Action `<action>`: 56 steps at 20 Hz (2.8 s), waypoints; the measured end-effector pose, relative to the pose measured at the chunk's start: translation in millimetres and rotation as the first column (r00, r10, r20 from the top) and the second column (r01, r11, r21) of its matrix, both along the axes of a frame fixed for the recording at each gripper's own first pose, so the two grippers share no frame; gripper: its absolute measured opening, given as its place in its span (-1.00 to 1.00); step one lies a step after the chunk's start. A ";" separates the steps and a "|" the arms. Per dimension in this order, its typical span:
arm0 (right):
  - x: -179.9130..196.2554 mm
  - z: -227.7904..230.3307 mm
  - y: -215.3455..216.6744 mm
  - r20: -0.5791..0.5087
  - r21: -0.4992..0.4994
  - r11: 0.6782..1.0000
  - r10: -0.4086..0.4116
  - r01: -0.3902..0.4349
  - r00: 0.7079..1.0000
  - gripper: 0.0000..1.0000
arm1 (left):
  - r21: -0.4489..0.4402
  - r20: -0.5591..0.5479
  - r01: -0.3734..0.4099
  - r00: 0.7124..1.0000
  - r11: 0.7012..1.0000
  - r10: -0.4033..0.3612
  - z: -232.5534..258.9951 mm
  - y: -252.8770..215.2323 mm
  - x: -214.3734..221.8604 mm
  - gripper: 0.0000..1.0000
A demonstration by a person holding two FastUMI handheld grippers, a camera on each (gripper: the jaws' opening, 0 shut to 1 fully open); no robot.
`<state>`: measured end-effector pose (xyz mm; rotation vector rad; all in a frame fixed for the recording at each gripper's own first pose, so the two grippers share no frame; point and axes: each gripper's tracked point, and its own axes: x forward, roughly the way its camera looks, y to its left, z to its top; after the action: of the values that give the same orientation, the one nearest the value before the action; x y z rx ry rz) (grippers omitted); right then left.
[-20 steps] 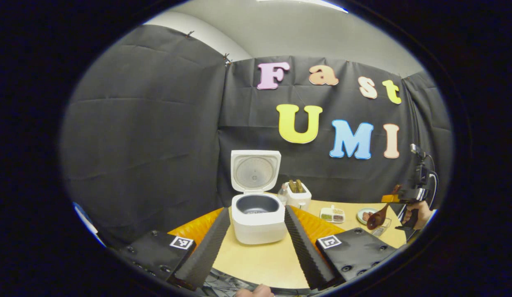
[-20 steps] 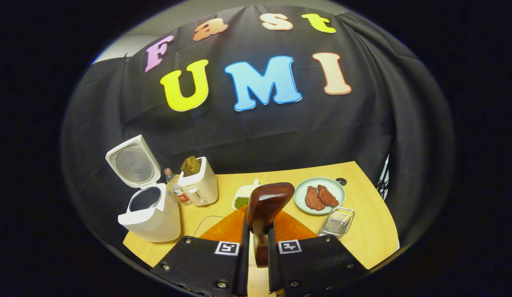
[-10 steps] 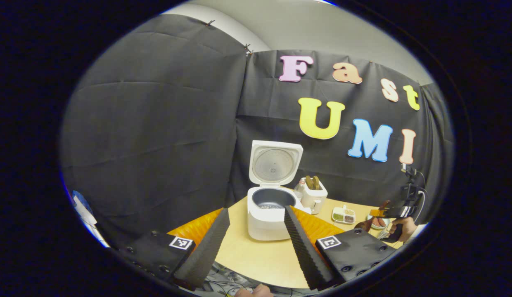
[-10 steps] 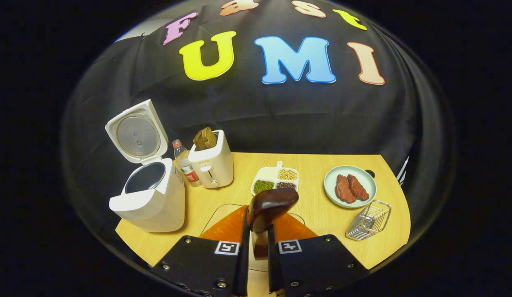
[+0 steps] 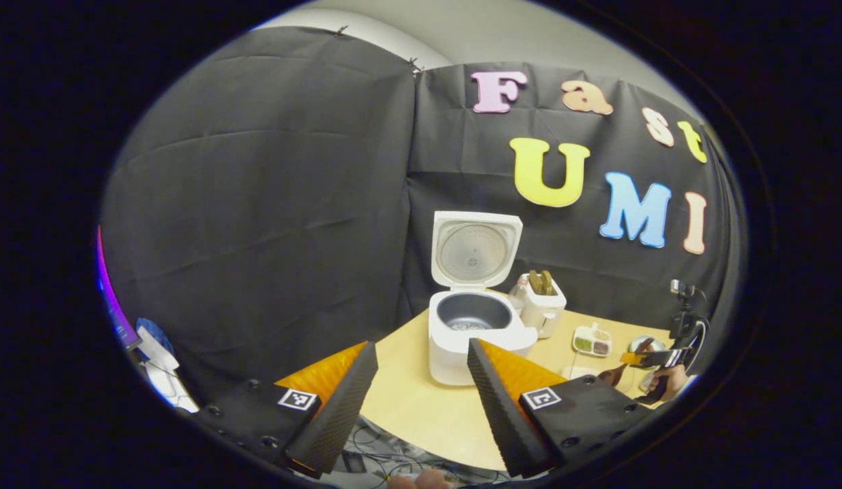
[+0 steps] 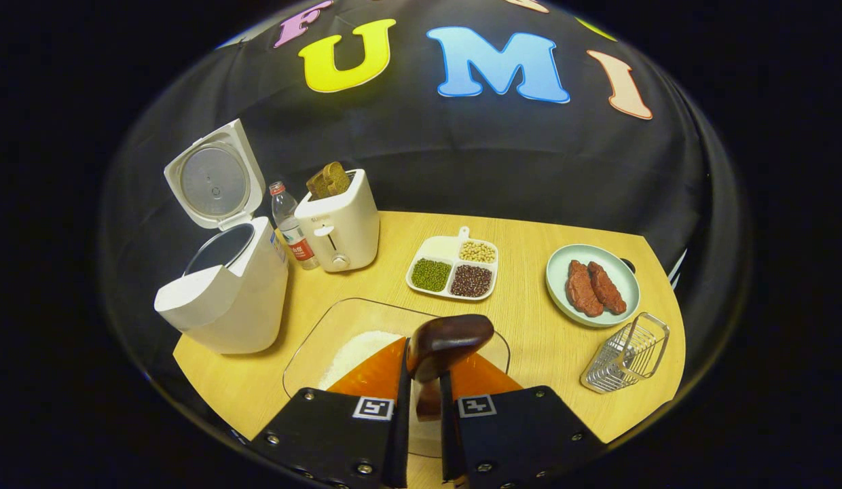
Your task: Close the left gripper, press the button to open the rice cooker; take a wooden spoon from the chopstick holder with the right hand, scoop a spoonful of rice and pour it into the rice cooker, then put the wooden spoon back into the chopstick holder.
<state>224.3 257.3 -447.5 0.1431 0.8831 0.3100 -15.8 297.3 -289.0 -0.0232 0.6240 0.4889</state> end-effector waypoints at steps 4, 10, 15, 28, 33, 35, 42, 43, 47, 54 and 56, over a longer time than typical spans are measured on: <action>-16.2 1.2 32.4 -0.065 0.110 0.994 0.019 -0.011 0.998 -0.60 | -0.002 0.009 0.004 1.000 1.000 -0.004 1.6 -9.6 9.1 0.88; -9.0 3.3 50.4 -0.160 0.244 0.965 -0.060 0.098 0.985 -0.60 | 0.029 0.021 -0.029 0.999 0.999 0.028 17.9 2.4 -5.8 0.88; 5.3 1.5 33.8 -0.305 0.412 0.854 -0.198 0.317 0.931 -0.60 | 0.038 0.016 -0.064 0.998 0.997 0.063 22.8 13.0 -19.6 0.88; 33.9 56.0 8.3 -0.383 0.624 0.622 -0.285 0.474 0.879 -0.61 | 0.061 0.007 -0.006 1.000 0.998 0.006 26.6 4.8 0.3 0.84; 50.1 103.1 29.2 -0.355 0.678 0.593 -0.253 0.434 0.900 -0.60 | 0.057 0.009 -0.018 1.000 0.998 0.018 25.5 13.0 2.9 0.84; 56.9 123.3 49.1 -0.348 0.711 0.569 -0.226 0.413 0.910 -0.61 | 0.059 0.013 -0.027 1.000 0.998 0.027 27.1 17.9 3.0 0.84; 75.2 157.8 137.8 -0.333 0.763 0.545 -0.129 0.348 0.934 -0.61 | 0.102 0.026 -0.076 0.997 0.992 0.074 39.3 45.6 -8.2 0.84; 78.5 162.0 152.1 -0.329 0.768 0.545 -0.115 0.337 0.937 -0.61 | 0.102 0.031 -0.086 0.996 0.991 0.083 42.8 49.9 -9.7 0.84; 94.1 172.3 221.4 -0.299 0.784 0.553 -0.059 0.281 0.952 -0.60 | 0.104 0.036 -0.141 0.990 0.985 0.138 42.3 69.4 -19.9 0.84; 112.1 132.3 325.6 -0.256 0.718 0.669 -0.004 0.193 0.967 -0.60 | 0.096 0.015 -0.204 0.979 0.974 0.204 32.6 83.6 -40.2 0.84; 111.4 118.3 341.1 -0.226 0.681 0.717 0.011 0.150 0.974 -0.61 | 0.096 0.009 -0.218 0.976 0.971 0.218 31.2 86.4 -41.2 0.84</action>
<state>335.6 598.5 -329.2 0.9360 0.9355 0.5575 -57.0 383.7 -257.8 0.0005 0.6018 0.7316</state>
